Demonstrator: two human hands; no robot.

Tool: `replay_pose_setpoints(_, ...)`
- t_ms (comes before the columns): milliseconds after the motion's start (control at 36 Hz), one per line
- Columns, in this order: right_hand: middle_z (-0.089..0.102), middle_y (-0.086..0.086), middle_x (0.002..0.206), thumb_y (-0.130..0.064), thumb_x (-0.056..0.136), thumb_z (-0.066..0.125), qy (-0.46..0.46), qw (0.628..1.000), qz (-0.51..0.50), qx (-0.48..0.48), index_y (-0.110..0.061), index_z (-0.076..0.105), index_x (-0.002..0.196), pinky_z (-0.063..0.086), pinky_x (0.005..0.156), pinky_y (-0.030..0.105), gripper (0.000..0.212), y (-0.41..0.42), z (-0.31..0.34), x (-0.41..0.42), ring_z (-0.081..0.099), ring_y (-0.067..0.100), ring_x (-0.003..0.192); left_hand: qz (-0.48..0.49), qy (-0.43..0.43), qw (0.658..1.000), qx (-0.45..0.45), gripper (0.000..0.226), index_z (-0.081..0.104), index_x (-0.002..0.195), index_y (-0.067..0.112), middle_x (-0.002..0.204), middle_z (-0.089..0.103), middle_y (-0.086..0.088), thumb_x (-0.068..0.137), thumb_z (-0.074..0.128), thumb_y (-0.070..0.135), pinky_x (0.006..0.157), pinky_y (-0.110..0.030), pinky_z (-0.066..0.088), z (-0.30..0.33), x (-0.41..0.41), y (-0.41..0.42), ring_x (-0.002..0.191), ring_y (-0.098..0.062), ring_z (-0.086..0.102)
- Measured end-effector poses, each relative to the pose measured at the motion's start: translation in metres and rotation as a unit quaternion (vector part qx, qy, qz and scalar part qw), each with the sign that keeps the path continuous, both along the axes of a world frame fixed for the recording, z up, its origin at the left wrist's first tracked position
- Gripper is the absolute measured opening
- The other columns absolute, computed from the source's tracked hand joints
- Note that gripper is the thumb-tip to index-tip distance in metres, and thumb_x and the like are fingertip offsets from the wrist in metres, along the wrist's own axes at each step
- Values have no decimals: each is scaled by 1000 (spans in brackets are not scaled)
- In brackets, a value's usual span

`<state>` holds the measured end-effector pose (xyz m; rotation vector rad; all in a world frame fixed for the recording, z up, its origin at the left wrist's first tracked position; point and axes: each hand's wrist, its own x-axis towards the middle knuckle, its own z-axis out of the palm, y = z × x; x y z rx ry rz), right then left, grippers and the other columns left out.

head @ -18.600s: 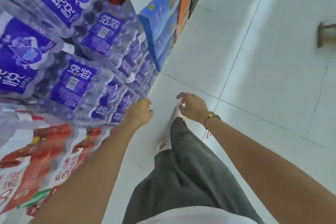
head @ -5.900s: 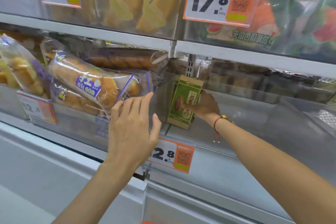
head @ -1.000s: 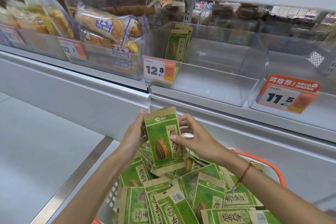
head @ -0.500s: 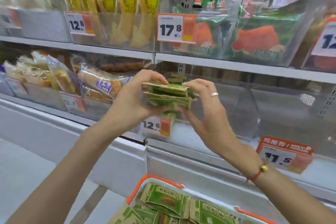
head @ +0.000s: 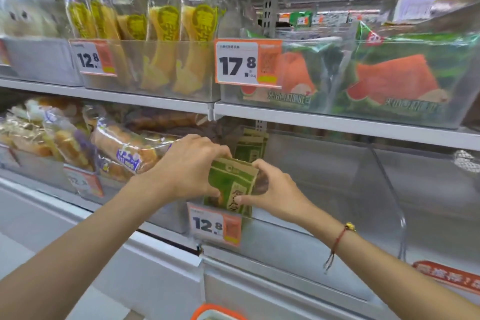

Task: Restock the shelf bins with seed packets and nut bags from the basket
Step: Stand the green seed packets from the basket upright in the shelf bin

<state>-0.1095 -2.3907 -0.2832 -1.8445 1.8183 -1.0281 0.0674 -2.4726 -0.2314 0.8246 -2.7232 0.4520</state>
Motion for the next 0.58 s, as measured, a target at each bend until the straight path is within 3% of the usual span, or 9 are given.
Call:
replay_pose_setpoints(111, 70, -6, 98, -42, 68, 82, -45, 998, -7, 52, -23, 64, 104, 52, 87, 39, 44, -15, -2, 5, 64, 12, 93, -3, -57, 998, -19, 67, 46, 122, 31, 112, 58, 13, 66, 73, 56, 99, -32, 35, -5, -6, -10, 106, -11, 52)
replay_pose_setpoints(222, 68, -1, 110, -17, 79, 77, -124, 967, 94, 203, -12, 60, 116, 54, 87, 29, 41, -23, 4, -7, 62, 7, 97, -3, -114, 993, 6, 59, 44, 115, 30, 112, 56, 13, 70, 72, 55, 94, -25, 29, -5, -9, -13, 107, -10, 48)
replay_pose_setpoints(278, 61, -1, 119, -2, 84, 68, -152, 943, 132, 266, -19, 53, 124, 53, 88, 27, 46, -27, 10, -23, 58, 10, 109, 12, -131, 991, 24, 55, 44, 113, 29, 112, 57, 12, 73, 71, 55, 91, -26, 32, -4, -8, -15, 107, -13, 49)
replay_pose_setpoints(306, 58, 0, 124, 2, 86, 63, -176, 931, 124, 294, -23, 48, 129, 53, 89, 27, 52, -30, 12, -30, 57, 12, 113, 17, -136, 990, 29, 55, 44, 113, 29, 112, 57, 11, 73, 71, 55, 91, -27, 33, -4, -8, -16, 107, -13, 49)
replay_pose_setpoints(361, 55, 6, 133, 1, 91, 56, -183, 923, 53, 334, -15, 46, 135, 53, 81, 25, 48, -39, 9, -43, 57, 15, 111, 24, -140, 989, 39, 53, 43, 111, 29, 112, 57, 12, 74, 70, 55, 93, -30, 38, -4, -7, -18, 105, -13, 50)
replay_pose_setpoints(444, 59, 12, 128, -12, 96, 52, -92, 924, -77, 362, -2, 53, 126, 53, 71, 26, 31, -53, -8, -47, 60, 20, 98, 25, -144, 988, 50, 53, 40, 113, 30, 116, 55, 11, 75, 70, 52, 91, -30, 40, -5, -9, -18, 107, -12, 50)
replay_pose_setpoints(500, 62, 12, 123, -25, 98, 51, -47, 911, -88, 401, -2, 57, 121, 53, 69, 26, 33, -61, -19, -41, 60, 19, 85, 21, -145, 988, 51, 56, 40, 119, 30, 119, 54, 12, 77, 70, 49, 85, -25, 36, -4, -13, -18, 110, -11, 49)
replay_pose_setpoints(583, 66, 6, 94, -32, 96, 54, -91, 903, -91, 409, -7, 61, 97, 51, 56, 18, 26, -73, -28, -30, 58, 13, 69, 19, -147, 988, 43, 59, 40, 124, 29, 121, 53, 12, 77, 71, 47, 89, -28, 36, -6, -19, -18, 111, -11, 48)
